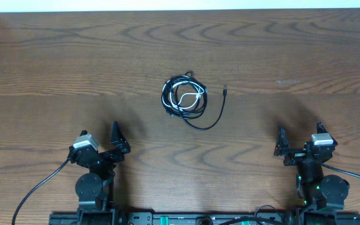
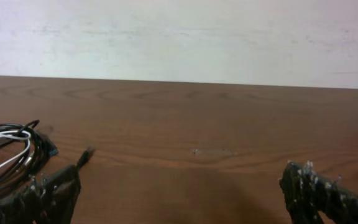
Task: Untangle cables
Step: 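Move both grippers forward toward the tangled black and white cables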
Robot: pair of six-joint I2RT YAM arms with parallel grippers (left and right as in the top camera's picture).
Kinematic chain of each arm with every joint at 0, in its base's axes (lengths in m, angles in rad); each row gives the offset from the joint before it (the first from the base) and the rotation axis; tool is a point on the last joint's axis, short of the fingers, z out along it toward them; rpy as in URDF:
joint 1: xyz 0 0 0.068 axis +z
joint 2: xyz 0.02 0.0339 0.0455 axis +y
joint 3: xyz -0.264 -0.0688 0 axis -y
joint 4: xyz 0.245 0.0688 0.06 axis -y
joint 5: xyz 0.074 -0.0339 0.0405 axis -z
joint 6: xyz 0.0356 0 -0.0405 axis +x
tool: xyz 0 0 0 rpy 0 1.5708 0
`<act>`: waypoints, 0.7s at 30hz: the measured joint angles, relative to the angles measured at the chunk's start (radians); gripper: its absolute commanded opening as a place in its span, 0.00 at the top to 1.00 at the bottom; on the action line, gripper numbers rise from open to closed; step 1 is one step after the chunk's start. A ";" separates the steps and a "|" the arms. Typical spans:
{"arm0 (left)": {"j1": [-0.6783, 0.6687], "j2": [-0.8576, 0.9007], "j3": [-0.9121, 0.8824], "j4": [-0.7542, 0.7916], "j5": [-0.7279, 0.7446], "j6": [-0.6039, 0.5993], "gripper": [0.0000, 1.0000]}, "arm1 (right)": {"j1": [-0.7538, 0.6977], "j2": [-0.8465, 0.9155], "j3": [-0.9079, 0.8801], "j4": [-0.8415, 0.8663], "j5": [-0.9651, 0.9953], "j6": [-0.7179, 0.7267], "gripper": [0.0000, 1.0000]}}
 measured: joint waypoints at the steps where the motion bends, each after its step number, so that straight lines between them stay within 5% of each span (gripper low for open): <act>1: 0.000 0.007 0.009 -0.020 0.014 0.003 0.04 | 0.000 0.002 0.000 0.024 0.000 -0.002 0.01; 4: 0.002 0.193 0.170 -0.171 0.123 0.030 0.04 | 0.000 0.043 0.014 0.175 0.003 -0.018 0.01; 11: 0.002 0.520 0.511 -0.254 0.238 0.053 0.04 | 0.000 0.297 0.184 0.189 0.003 -0.027 0.01; 21: 0.000 0.769 0.703 -0.275 0.351 0.053 0.04 | 0.000 0.736 0.610 0.016 -0.089 -0.066 0.01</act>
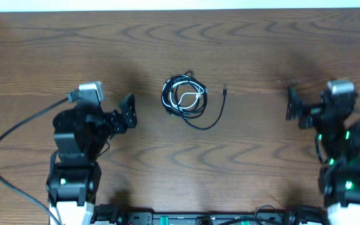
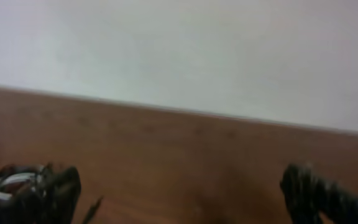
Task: Untangle cables
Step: 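Move both grippers forward toward the tangled black and white cables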
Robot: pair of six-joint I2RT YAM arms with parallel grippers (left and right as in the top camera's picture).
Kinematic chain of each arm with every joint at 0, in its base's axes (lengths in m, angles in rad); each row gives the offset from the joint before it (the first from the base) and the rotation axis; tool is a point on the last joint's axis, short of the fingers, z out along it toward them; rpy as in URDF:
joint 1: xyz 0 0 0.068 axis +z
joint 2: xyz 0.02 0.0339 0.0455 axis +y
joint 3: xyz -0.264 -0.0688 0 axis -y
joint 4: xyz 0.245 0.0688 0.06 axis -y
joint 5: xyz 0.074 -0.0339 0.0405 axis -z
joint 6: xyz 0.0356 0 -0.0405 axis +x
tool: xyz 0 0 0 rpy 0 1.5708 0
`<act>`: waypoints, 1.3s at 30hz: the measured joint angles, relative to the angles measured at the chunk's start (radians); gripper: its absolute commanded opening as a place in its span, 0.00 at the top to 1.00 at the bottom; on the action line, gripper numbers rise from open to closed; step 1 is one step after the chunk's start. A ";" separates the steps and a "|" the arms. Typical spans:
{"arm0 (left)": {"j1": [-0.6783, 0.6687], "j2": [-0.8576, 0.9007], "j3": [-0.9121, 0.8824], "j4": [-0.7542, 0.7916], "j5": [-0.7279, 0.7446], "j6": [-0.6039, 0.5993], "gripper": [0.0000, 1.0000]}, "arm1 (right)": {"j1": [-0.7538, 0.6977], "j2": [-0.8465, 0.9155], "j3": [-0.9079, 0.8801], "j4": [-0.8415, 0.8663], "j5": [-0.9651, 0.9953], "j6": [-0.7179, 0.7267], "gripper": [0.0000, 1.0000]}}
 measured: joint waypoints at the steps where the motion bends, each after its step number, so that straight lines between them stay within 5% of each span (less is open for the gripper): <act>1: -0.002 0.021 0.016 -0.005 0.006 0.000 0.04 | 0.000 0.048 0.048 -0.033 -0.016 -0.003 0.01; 14: -0.099 0.208 0.093 -0.036 0.024 0.031 0.04 | 0.003 0.435 0.317 -0.233 -0.143 -0.051 0.01; 26: -0.219 0.700 0.550 -0.311 0.008 0.040 0.04 | 0.048 0.742 0.779 -0.640 -0.164 -0.049 0.01; 34: -0.265 0.946 0.602 -0.276 0.017 0.021 0.04 | 0.071 0.855 0.816 -0.584 -0.268 0.013 0.03; 39: -0.269 1.040 0.602 -0.272 0.058 -0.012 0.30 | 0.080 0.877 0.816 -0.562 -0.289 0.038 0.16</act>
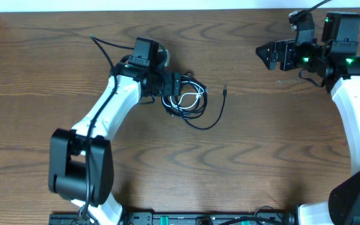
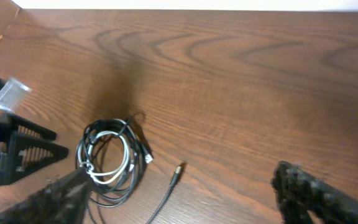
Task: Untangle cables
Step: 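Move both grippers forward toward the tangled black and white cables, then grasp the cable bundle with the left gripper and lift it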
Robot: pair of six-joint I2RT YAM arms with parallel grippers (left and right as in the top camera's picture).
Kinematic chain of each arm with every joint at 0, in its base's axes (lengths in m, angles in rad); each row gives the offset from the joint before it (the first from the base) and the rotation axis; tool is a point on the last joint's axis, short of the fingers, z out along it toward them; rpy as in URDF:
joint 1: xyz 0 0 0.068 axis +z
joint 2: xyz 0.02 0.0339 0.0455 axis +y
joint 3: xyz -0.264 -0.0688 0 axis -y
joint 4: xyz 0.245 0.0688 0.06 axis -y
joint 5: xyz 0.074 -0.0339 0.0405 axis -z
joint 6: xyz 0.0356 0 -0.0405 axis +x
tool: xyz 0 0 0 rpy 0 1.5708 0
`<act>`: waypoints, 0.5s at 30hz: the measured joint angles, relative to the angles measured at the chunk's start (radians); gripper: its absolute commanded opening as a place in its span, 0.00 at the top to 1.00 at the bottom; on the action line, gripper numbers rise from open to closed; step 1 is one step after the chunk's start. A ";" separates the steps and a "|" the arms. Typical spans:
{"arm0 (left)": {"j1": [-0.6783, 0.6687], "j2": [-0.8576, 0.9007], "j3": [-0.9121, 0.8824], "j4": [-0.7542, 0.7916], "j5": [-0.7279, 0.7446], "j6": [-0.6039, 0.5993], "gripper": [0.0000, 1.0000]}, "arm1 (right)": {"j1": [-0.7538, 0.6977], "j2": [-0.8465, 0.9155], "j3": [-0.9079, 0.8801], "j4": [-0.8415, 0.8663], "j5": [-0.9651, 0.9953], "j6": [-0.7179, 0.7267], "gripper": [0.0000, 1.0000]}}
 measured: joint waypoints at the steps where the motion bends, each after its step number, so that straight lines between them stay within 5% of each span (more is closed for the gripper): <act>1: -0.001 0.014 0.000 0.003 0.004 -0.016 0.34 | 0.007 0.006 0.000 0.002 0.001 0.003 0.18; 8: -0.039 0.083 0.000 0.037 -0.047 -0.136 0.41 | 0.061 0.078 0.003 0.029 0.032 0.013 0.22; 15: -0.119 0.093 0.000 0.071 -0.201 -0.271 0.64 | 0.076 0.120 0.003 0.032 0.083 0.013 0.23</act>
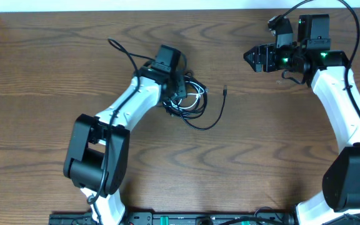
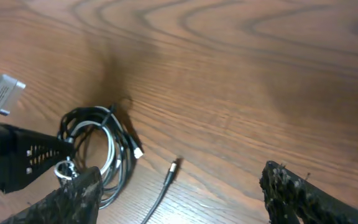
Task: Untangle cables
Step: 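Grasp the cable bundle with the left gripper and lift it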
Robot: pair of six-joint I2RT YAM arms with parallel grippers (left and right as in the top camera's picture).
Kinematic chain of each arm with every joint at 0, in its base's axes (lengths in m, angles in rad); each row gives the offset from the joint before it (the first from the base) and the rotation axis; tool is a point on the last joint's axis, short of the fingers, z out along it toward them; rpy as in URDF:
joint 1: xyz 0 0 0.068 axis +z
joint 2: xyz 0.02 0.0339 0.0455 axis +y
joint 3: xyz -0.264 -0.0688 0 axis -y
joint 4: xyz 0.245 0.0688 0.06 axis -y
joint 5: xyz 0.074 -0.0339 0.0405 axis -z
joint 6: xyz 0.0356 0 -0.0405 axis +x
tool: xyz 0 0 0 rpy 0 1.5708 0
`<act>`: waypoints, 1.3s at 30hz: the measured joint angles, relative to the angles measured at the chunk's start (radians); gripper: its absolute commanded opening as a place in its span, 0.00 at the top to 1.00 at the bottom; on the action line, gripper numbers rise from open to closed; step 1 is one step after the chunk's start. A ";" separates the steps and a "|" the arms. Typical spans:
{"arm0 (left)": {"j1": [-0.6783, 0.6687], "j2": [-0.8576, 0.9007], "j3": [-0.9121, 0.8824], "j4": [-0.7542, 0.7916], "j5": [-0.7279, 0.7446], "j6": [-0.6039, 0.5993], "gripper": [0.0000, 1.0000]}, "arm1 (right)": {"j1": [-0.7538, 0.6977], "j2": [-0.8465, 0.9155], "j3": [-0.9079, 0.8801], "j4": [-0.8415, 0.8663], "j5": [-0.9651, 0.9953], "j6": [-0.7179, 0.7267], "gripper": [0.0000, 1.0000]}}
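A coil of black and white cables [image 1: 187, 100] lies mid-table, also in the right wrist view as the coil [image 2: 98, 149]. A black tail runs out of it to a loose plug [image 1: 225, 90], the plug [image 2: 173, 168]. My left gripper [image 1: 179, 86] is down at the coil's upper left edge, its fingers apart around the strands there. My right gripper [image 1: 255, 58] hovers open and empty to the right of the coil, above the table. Its fingers [image 2: 294, 193] frame the plug in the wrist view.
The brown wooden table [image 1: 280, 144] runs to a white wall at the back. The left arm reaches diagonally from the near left, the right arm along the right side. A wooden edge shows at the far left corner.
My left gripper has moved right, from just left of the coil onto its upper left edge. My right gripper has shifted a little left and lower toward the coil. The cables lie as before.
Both arms were parked at the near edge with grippers open and the coil lay untouched. Then both were raised and further out. Then the left gripper was beside the coil and the right high at the far right. Now the left gripper is on the coil.
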 measured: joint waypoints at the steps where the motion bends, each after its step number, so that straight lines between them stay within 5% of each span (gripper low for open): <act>1: -0.006 0.004 0.000 0.000 -0.019 -0.018 0.65 | 0.000 0.001 0.000 0.000 0.005 0.000 0.22; 8: -0.011 0.058 0.000 0.010 -0.109 -0.100 0.67 | 0.000 0.002 0.000 0.005 0.020 0.000 0.22; 12: -0.011 0.087 0.000 0.030 -0.132 -0.118 0.92 | 0.000 0.002 0.000 0.006 0.022 0.000 0.23; 22: -0.011 0.061 -0.001 0.029 -0.131 -0.138 0.93 | 0.000 0.002 0.000 0.063 0.023 0.030 0.24; 32: -0.011 -0.279 0.002 0.042 0.103 -0.126 0.92 | 0.047 0.002 0.000 0.124 0.025 0.070 0.27; 39: -0.005 -0.294 0.002 0.058 0.331 -0.069 0.93 | 0.106 0.002 0.000 0.126 0.025 0.078 0.27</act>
